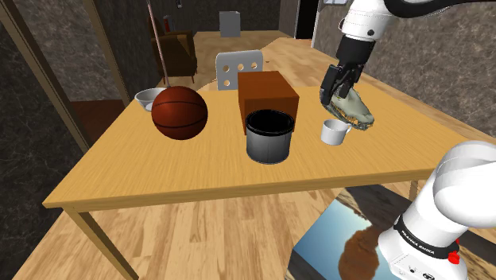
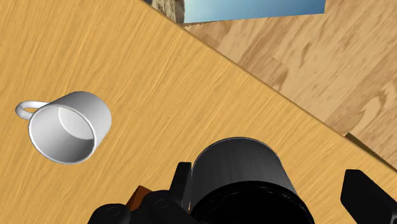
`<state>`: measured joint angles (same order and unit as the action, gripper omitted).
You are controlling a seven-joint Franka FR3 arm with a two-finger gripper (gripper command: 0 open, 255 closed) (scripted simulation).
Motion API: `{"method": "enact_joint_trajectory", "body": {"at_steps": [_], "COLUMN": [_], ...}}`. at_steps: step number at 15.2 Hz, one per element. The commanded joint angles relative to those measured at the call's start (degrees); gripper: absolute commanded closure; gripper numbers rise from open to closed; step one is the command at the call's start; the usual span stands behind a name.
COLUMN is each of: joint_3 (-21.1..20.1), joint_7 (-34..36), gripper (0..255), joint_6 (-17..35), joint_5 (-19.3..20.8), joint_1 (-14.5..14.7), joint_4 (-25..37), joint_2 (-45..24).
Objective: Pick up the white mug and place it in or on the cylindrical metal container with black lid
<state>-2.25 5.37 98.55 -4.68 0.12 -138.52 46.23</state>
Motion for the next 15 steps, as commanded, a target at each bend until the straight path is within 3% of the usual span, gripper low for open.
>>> {"method": "enact_joint_trajectory", "body": {"at_steps": [1, 8, 15], "joint_3": [0.0, 5.02, 10.38], "joint_7": [0.0, -7.33, -14.26], "gripper": [0, 0, 0], "joint_6": [0.0, 9.74, 20.83], "joint_5": [0.0, 5.01, 9.94], "joint_1": [0.0, -2.58, -5.54], "joint_4": [0.0, -7.06, -10.72], "joint_2": [0.0, -3.74, -11.65]}}
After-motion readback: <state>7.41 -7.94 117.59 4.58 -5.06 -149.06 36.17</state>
